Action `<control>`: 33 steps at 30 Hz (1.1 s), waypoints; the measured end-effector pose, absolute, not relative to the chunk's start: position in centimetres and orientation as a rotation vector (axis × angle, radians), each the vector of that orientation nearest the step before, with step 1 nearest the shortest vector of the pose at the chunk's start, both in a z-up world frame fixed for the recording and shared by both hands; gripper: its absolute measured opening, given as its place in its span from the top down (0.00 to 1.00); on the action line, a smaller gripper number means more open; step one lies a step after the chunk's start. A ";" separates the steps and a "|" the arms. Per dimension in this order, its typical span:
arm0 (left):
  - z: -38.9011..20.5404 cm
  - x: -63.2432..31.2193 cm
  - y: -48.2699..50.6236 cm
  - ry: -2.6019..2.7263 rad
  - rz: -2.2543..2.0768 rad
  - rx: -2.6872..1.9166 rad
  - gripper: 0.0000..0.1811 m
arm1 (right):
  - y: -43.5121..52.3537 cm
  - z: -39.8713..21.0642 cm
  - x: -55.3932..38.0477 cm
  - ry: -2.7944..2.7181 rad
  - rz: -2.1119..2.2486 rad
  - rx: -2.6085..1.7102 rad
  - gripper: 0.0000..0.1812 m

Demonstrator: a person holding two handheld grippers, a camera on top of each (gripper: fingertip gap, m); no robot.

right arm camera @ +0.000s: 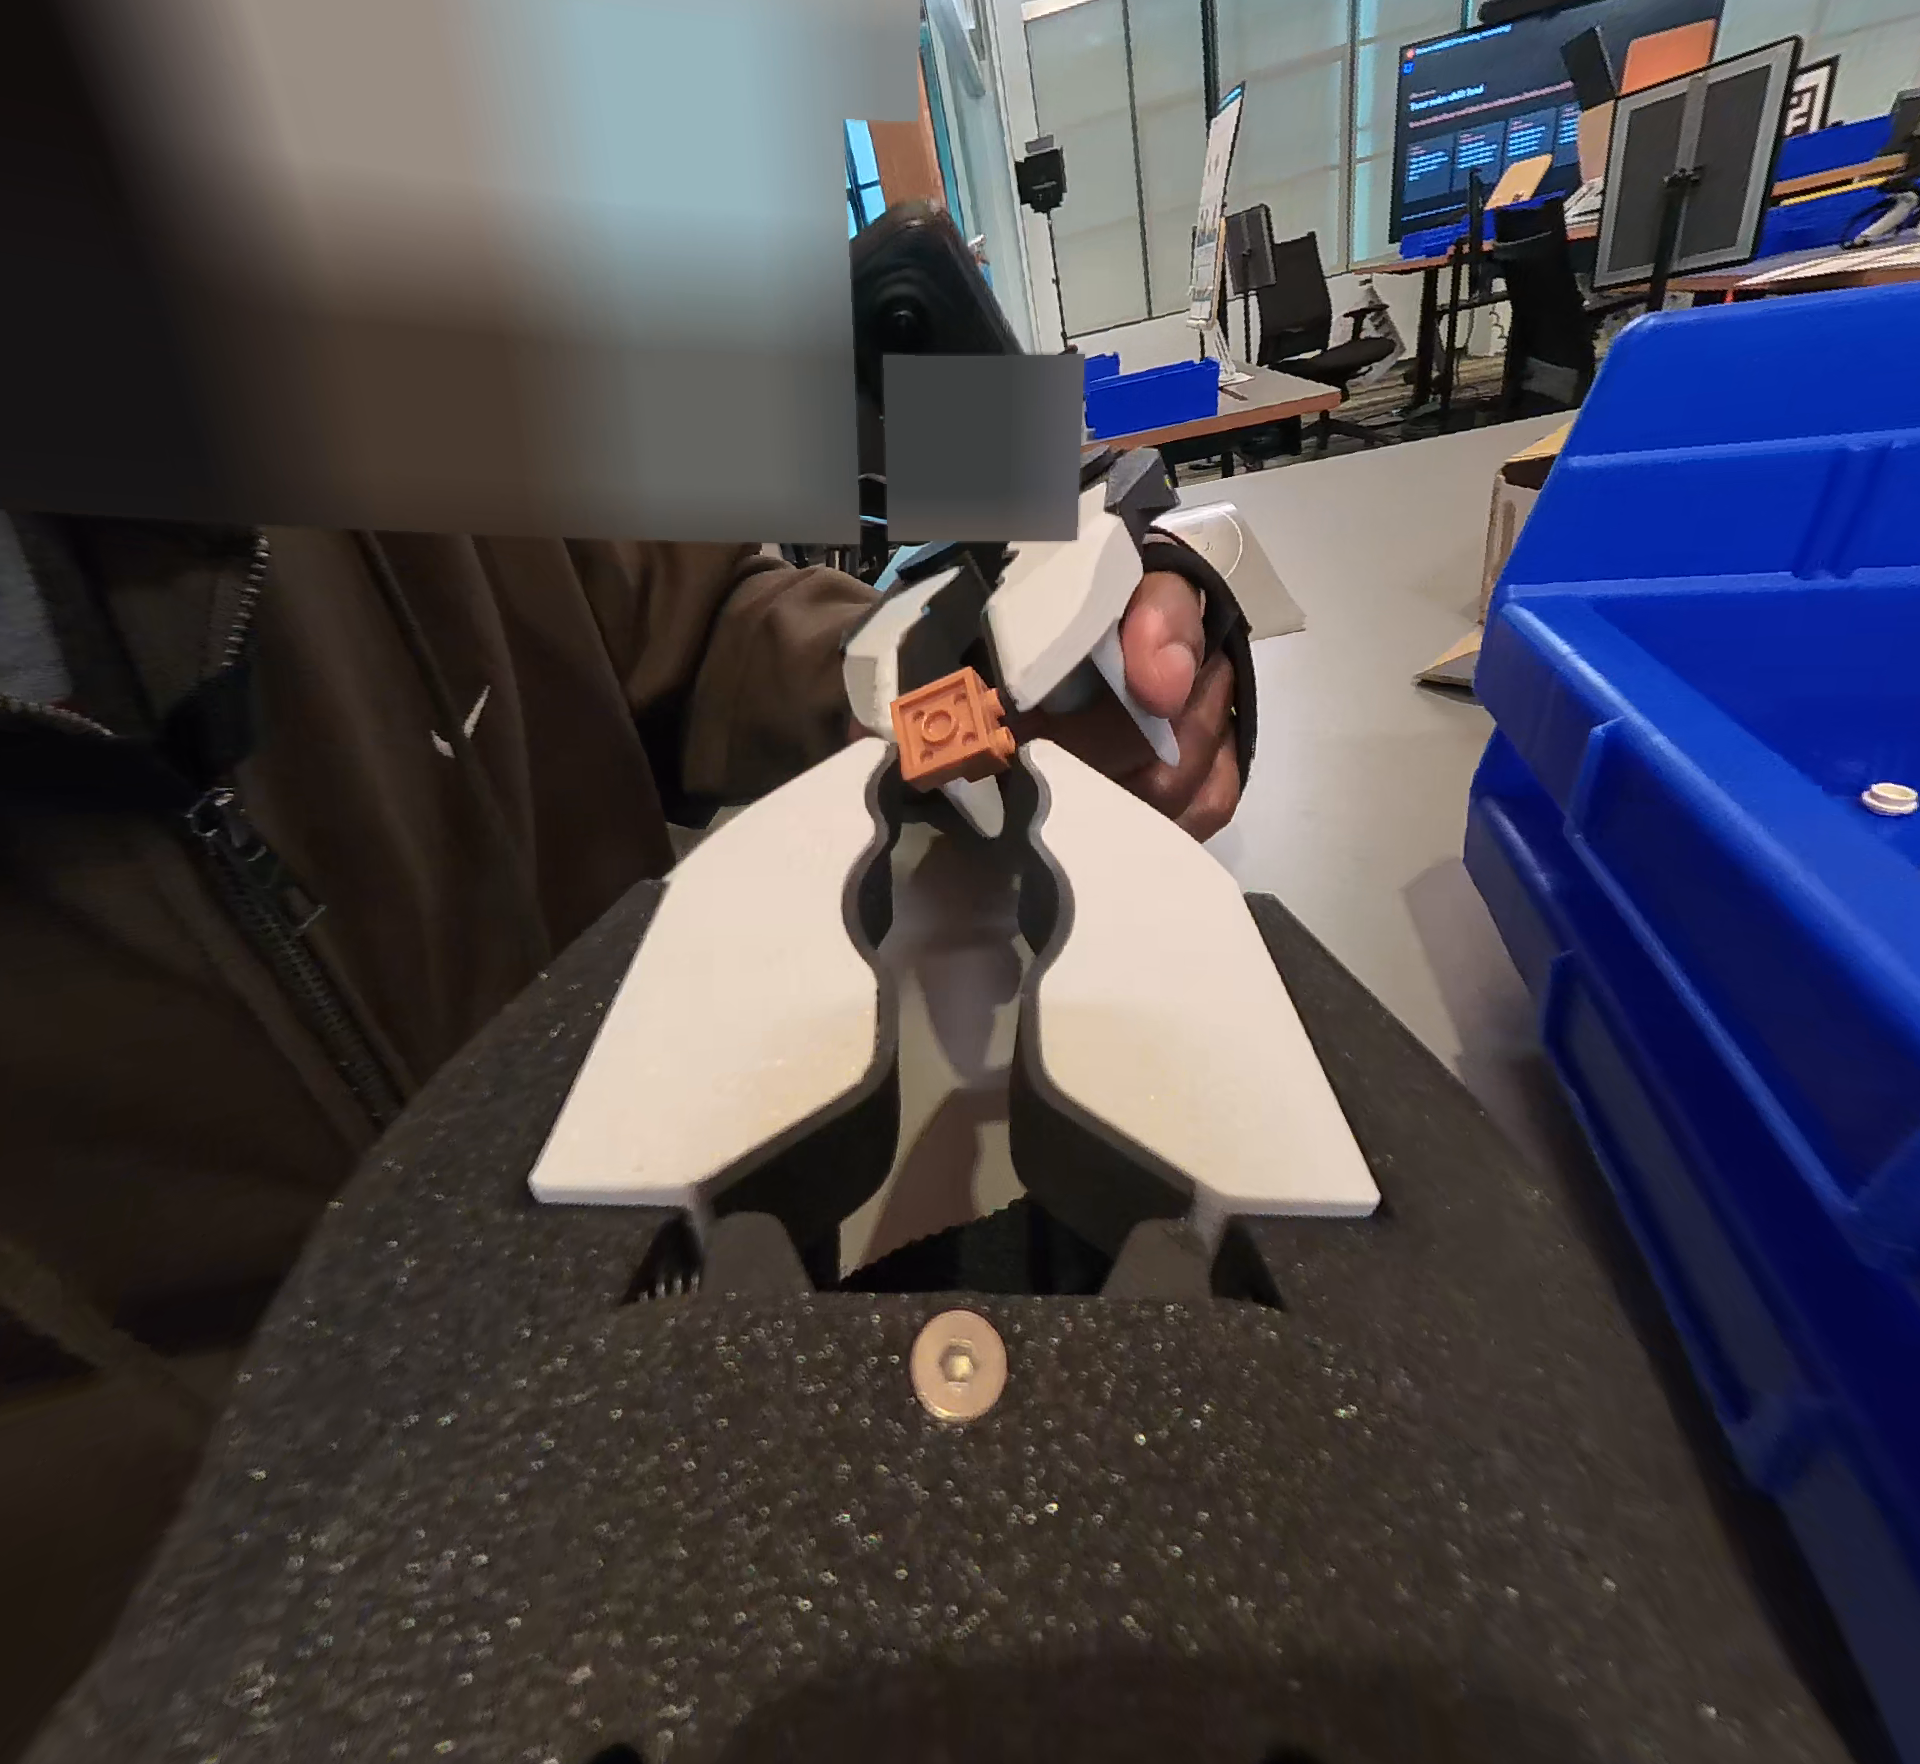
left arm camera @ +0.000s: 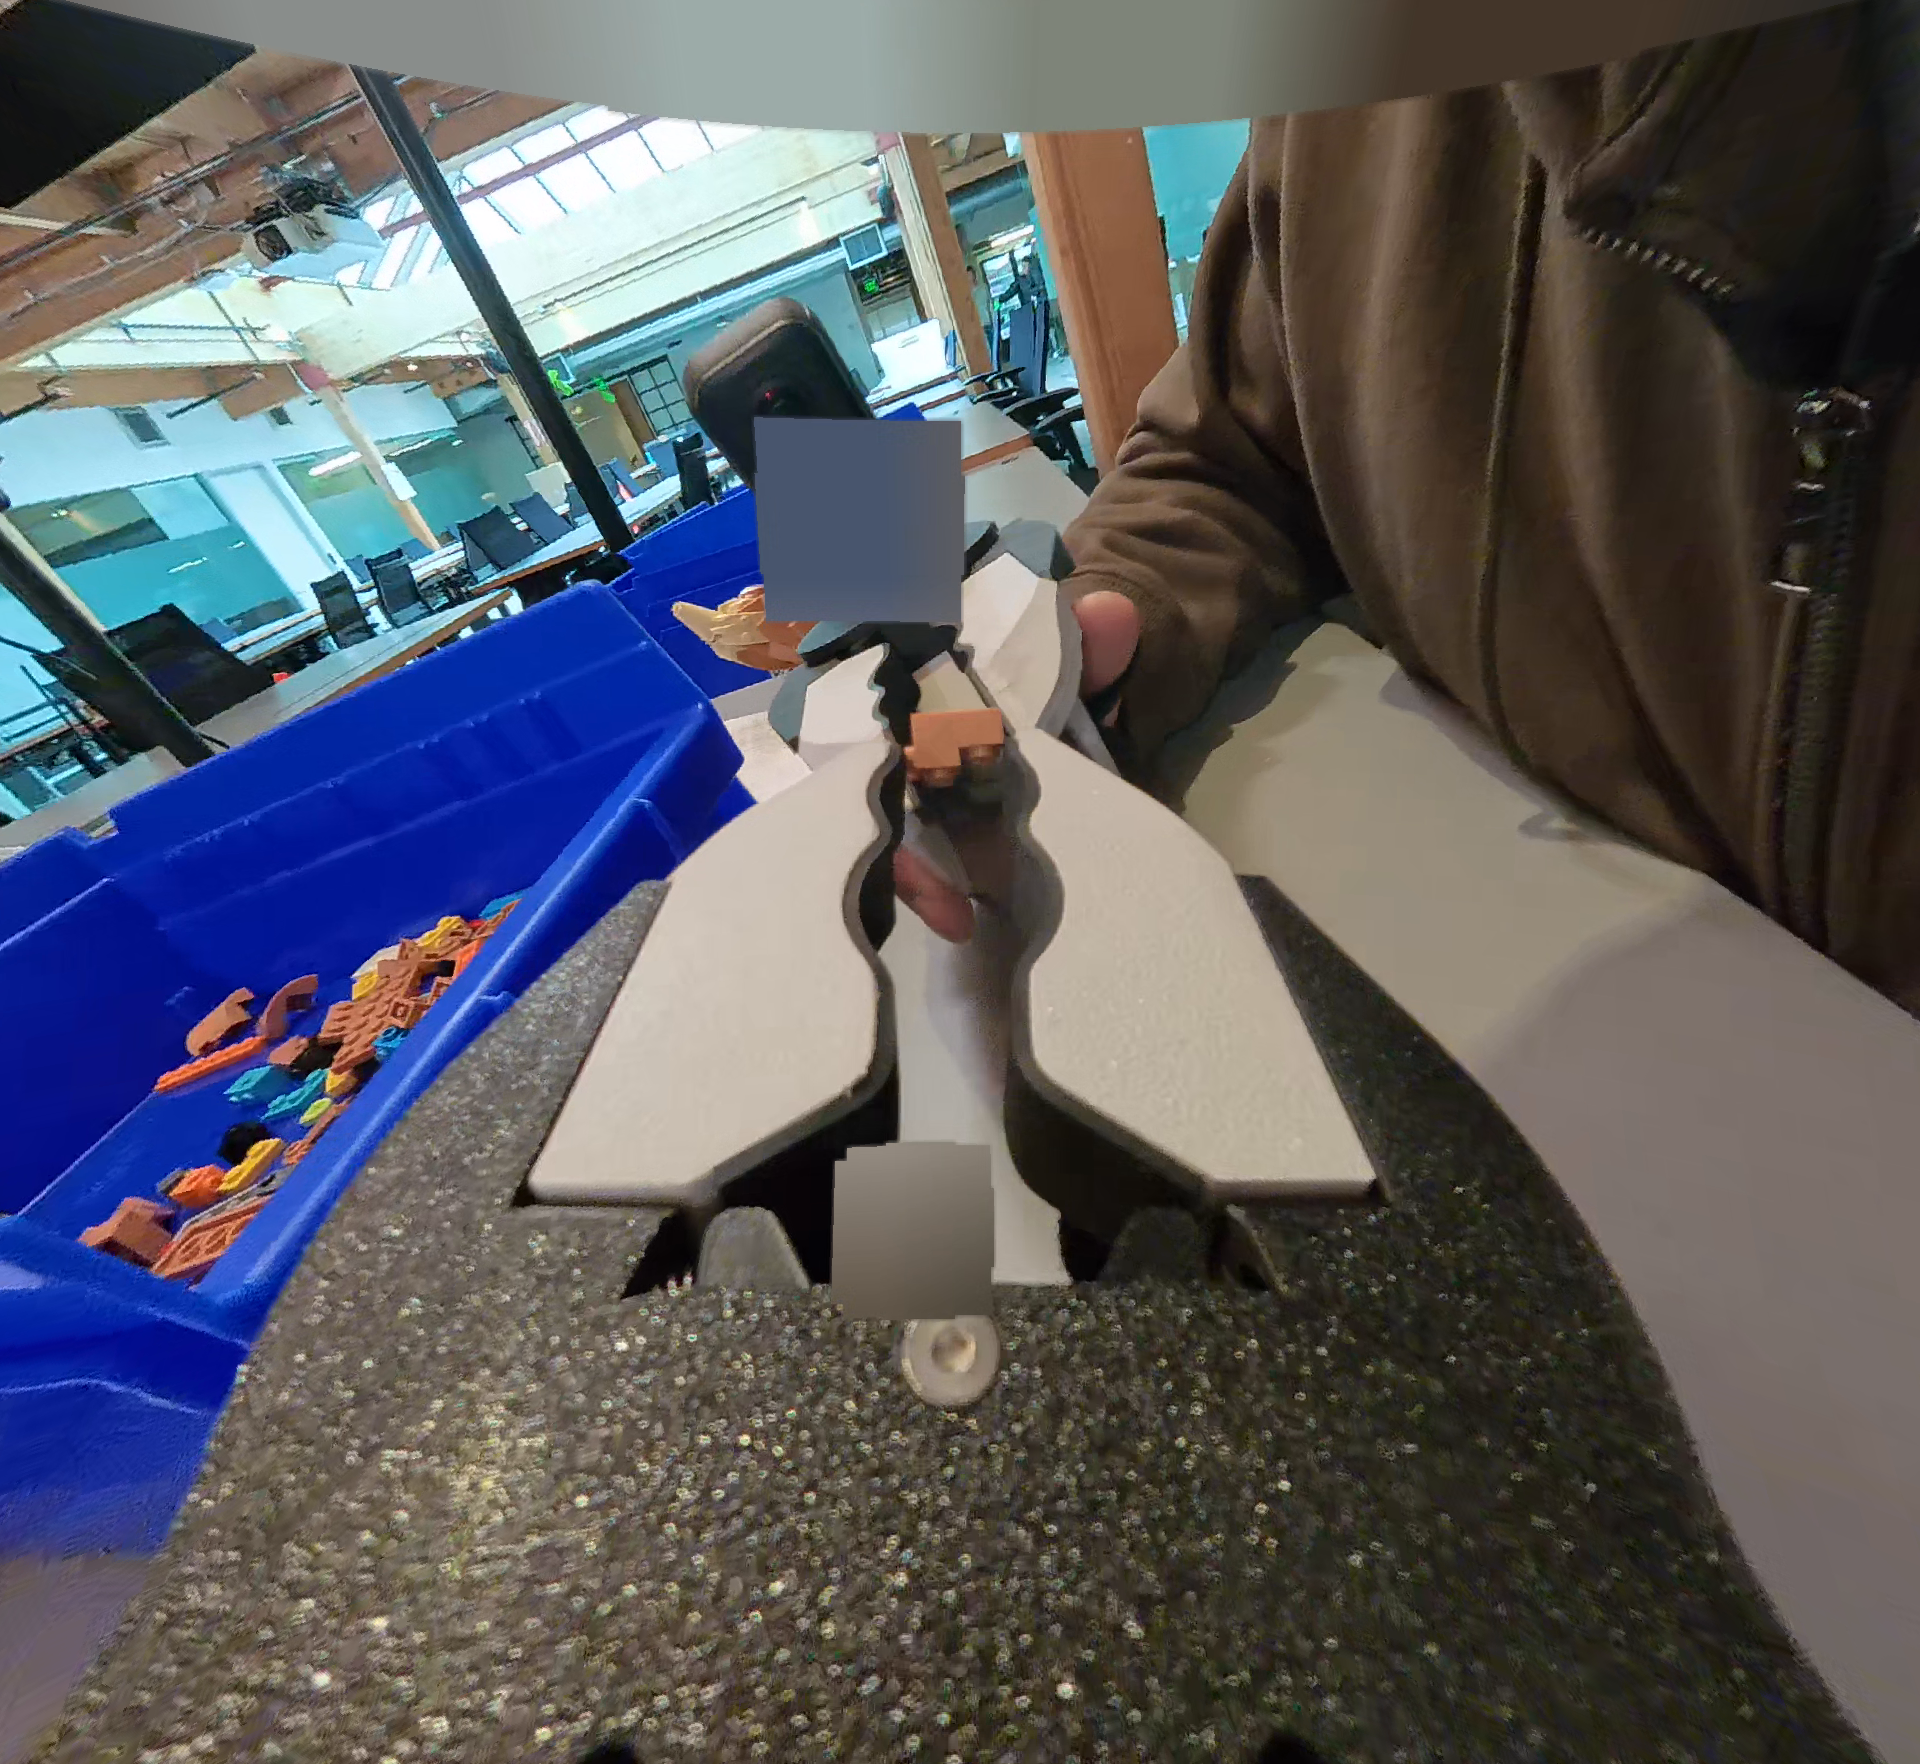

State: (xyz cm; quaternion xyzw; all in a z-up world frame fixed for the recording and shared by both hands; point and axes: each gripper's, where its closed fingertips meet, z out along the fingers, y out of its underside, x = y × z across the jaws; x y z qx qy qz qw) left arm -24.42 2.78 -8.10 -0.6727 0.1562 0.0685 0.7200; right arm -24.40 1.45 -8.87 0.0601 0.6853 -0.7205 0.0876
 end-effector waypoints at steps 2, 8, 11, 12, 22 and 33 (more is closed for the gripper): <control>-8.1 -24.3 2.8 0.342 0.141 -1.486 0.90 | 1.4 -9.0 -24.4 2.047 -2.143 0.175 0.89; -8.1 -24.2 2.8 0.323 0.088 -1.487 0.90 | 1.4 -9.1 -24.3 2.054 -2.138 0.166 0.89; -8.1 -24.0 2.8 0.319 0.042 -1.496 0.90 | 1.3 -9.2 -24.1 2.064 -2.128 0.150 0.89; -8.1 -24.0 2.8 0.321 0.037 -1.504 0.90 | 1.2 -9.3 -24.0 2.070 -2.123 0.144 0.89; -8.5 -27.5 2.5 0.401 0.643 -1.629 0.90 | 1.7 -9.9 -27.0 2.010 -2.034 0.467 0.84; -10.7 -28.5 3.2 0.694 1.184 -1.716 0.90 | 1.9 -10.4 -28.4 2.057 -2.016 0.660 0.85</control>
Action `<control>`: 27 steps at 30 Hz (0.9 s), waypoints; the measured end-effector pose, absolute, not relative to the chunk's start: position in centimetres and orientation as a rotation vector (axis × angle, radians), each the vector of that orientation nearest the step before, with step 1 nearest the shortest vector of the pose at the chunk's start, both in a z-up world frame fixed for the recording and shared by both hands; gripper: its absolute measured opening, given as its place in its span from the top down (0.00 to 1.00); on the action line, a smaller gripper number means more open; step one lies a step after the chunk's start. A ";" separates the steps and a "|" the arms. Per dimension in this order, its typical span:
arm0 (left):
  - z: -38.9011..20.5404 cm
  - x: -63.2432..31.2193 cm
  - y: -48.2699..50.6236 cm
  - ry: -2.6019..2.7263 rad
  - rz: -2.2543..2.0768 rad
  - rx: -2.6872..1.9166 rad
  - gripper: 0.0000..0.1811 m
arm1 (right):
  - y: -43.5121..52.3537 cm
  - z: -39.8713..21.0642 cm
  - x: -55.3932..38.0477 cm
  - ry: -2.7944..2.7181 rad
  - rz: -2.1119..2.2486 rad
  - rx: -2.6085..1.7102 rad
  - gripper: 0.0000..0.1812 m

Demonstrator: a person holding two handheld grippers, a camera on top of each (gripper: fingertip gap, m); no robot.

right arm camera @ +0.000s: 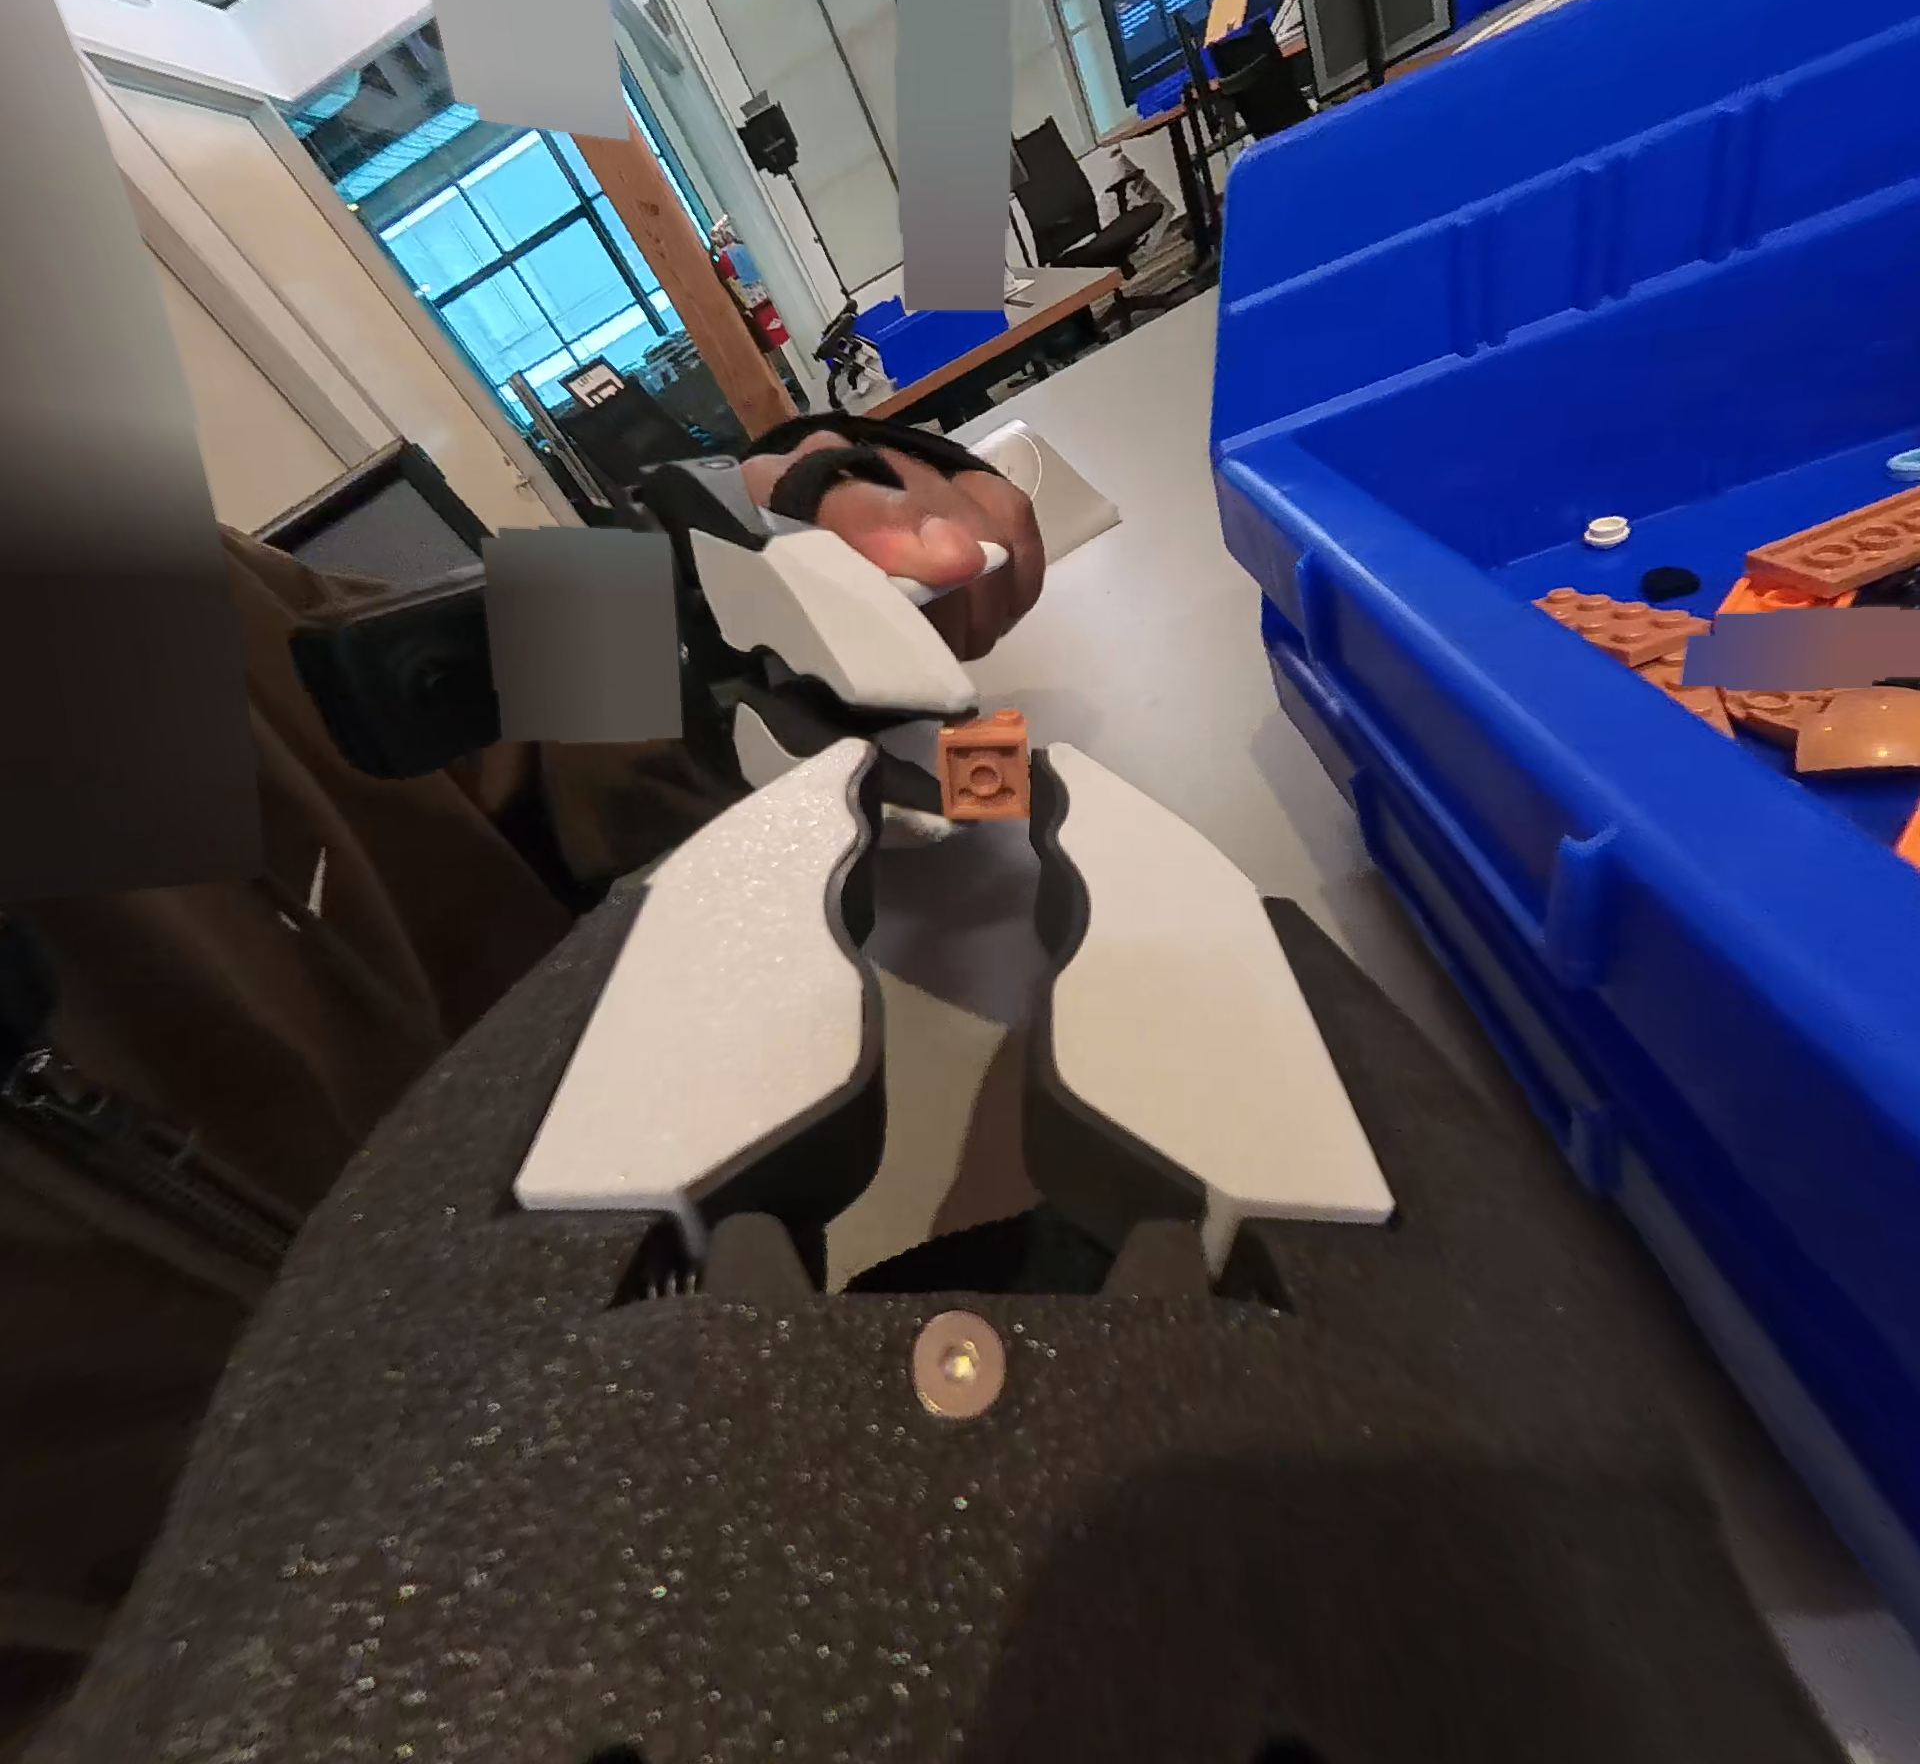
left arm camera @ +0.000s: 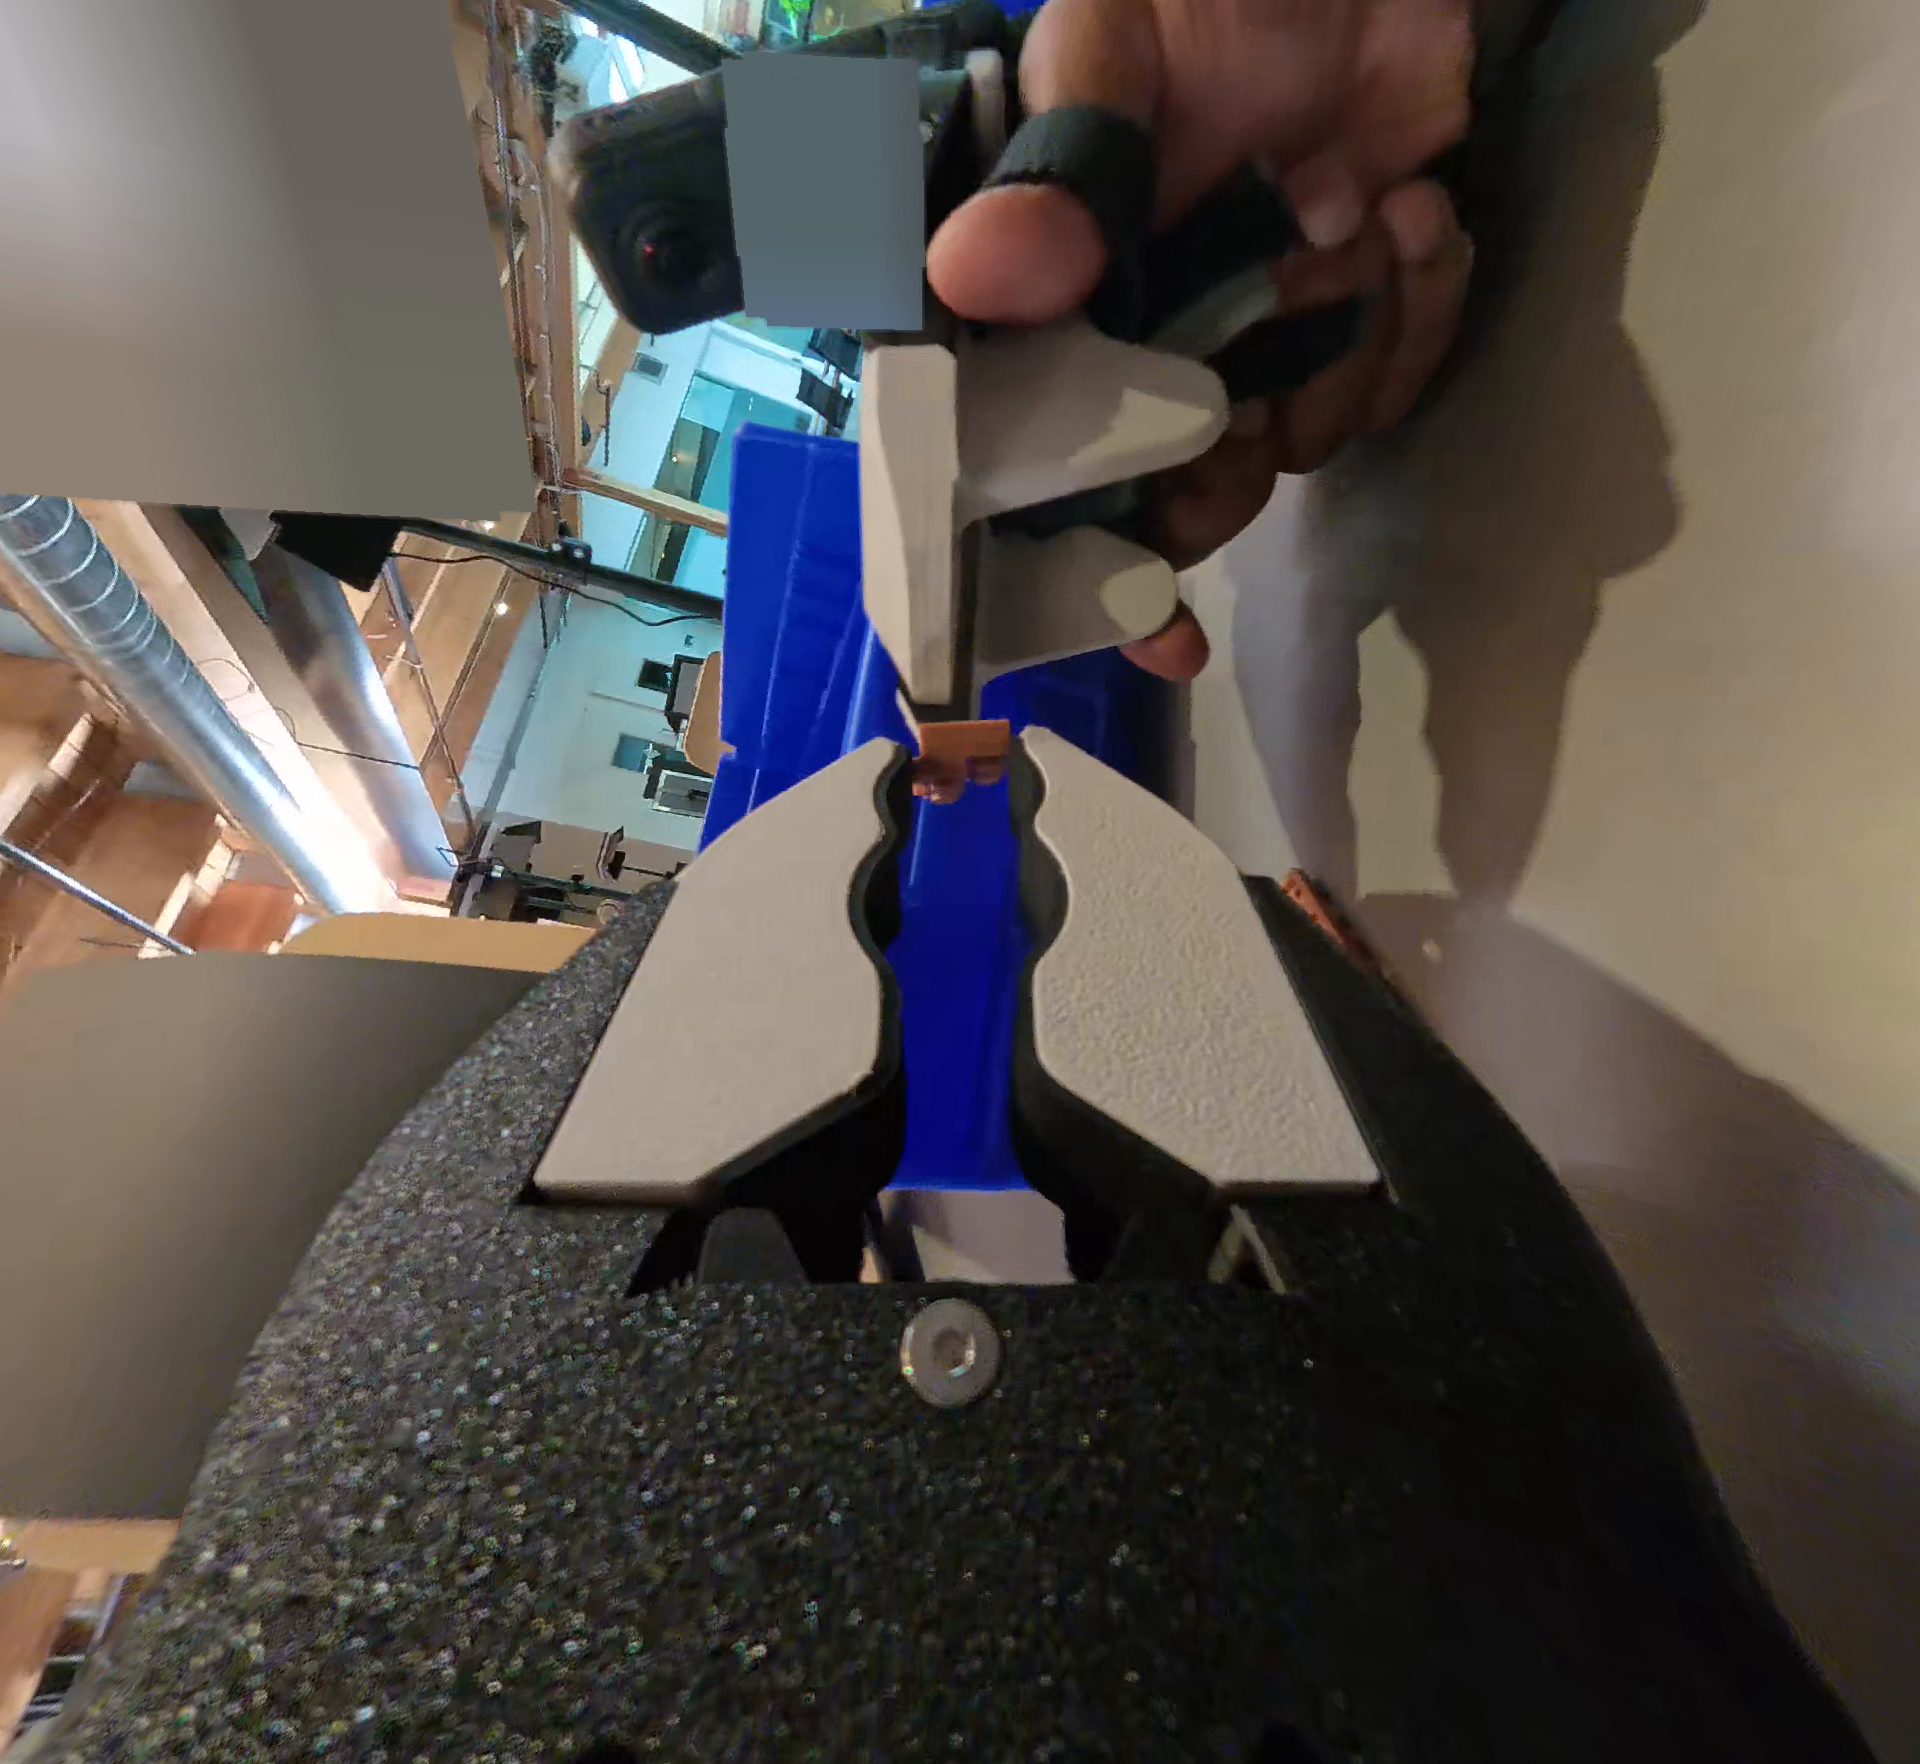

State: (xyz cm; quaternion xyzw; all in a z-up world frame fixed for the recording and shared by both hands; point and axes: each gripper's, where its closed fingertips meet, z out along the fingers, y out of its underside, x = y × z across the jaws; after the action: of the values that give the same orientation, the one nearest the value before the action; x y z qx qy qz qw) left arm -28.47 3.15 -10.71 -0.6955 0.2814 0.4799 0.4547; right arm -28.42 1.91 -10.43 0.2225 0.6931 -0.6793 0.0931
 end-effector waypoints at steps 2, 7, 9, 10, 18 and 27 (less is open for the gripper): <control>-10.8 -28.3 3.3 0.714 1.201 -1.715 0.90 | 1.9 -10.6 -28.5 2.085 -2.018 0.669 0.87; -11.0 -28.4 3.5 0.660 1.133 -1.726 0.90 | 2.0 -10.9 -28.9 2.205 -2.048 0.657 0.91; -10.8 -28.5 3.5 0.580 1.039 -1.725 0.90 | 2.2 -10.7 -29.0 2.252 -2.092 0.624 0.91; -10.7 -28.6 3.4 0.538 0.971 -1.726 0.89 | 2.2 -10.6 -29.0 2.276 -2.114 0.608 0.91; -9.1 -29.4 2.6 -0.206 -0.187 -1.642 0.86 | 2.7 -9.4 -28.8 2.502 -2.312 0.366 0.91; -9.1 -27.7 3.7 -0.455 -0.776 -1.496 0.87 | 2.3 -9.5 -27.8 2.790 -2.400 0.033 0.91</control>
State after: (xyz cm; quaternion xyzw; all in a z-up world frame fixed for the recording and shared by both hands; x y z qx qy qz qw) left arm -27.68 3.65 -9.10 -0.6566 -0.1999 -0.3404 0.6427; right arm -27.81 2.28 -9.50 0.0086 0.7307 -0.6286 -0.2661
